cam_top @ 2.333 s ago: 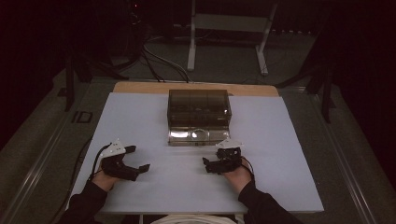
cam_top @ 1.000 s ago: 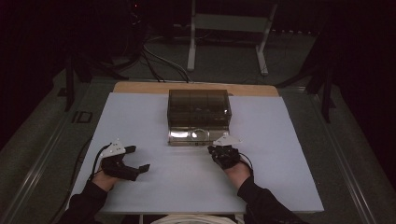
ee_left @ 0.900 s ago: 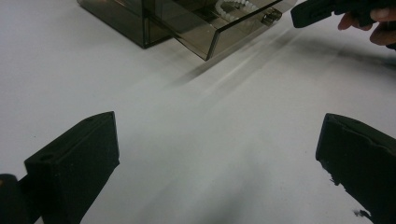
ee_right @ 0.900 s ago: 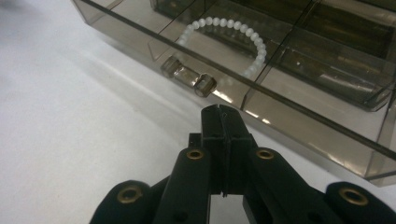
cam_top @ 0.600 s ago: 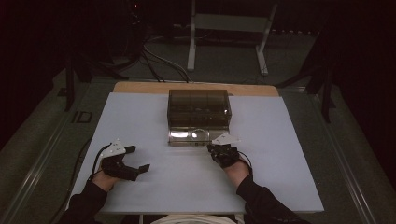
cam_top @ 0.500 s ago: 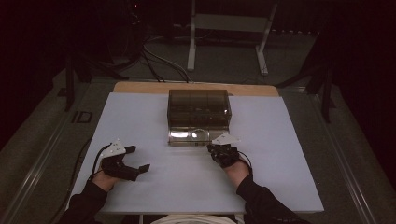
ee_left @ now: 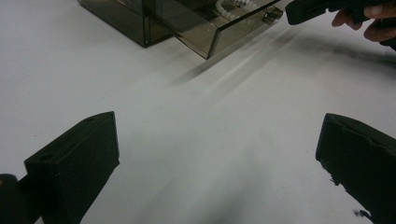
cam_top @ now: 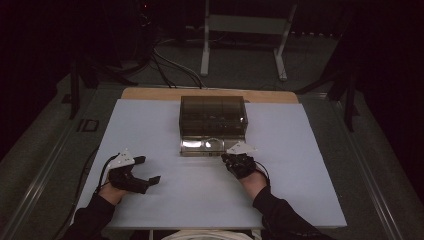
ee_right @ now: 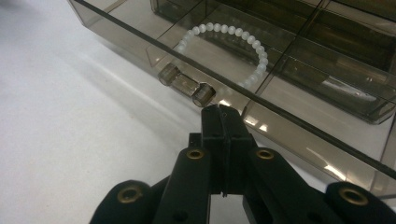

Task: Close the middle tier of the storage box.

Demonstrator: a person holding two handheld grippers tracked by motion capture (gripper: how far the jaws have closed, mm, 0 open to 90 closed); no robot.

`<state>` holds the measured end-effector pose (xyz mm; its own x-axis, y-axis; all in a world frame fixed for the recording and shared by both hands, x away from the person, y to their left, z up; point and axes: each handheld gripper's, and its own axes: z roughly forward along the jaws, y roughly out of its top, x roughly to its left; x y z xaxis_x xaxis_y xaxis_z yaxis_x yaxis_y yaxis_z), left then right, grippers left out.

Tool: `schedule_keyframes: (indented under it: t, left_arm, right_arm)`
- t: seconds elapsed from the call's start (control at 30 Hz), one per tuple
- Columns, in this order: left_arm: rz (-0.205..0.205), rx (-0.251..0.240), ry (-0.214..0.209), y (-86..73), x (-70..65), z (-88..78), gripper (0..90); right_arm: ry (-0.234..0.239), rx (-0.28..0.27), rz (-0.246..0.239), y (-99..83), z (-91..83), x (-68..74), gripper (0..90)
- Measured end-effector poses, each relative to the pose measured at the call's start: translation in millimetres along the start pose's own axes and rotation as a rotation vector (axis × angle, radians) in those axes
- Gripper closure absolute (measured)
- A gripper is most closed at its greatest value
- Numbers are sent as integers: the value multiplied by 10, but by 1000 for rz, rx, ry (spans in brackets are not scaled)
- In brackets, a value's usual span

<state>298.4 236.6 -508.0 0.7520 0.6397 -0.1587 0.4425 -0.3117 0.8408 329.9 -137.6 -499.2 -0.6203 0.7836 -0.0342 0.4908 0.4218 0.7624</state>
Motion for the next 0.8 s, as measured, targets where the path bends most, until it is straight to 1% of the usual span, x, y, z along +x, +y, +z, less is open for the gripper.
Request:
schedule_keyframes:
  t: [0.3, 0.43, 0.6, 0.8]
  left_arm:
    - [1, -1, 5, 1, -3, -3, 9]
    - [0, 1, 5, 0, 1, -4, 9]
    - [0, -1, 4, 0, 2, -6, 9]
    - [1, 1, 3, -1, 1, 0, 9]
  right_arm:
    - [3, -4, 1, 15, 38, -17, 895]
    - [-2, -5, -6, 21, 58, -25, 896]
    - [2, -1, -10, 20, 84, -12, 896]
    - [0, 0, -16, 24, 83, -12, 896]
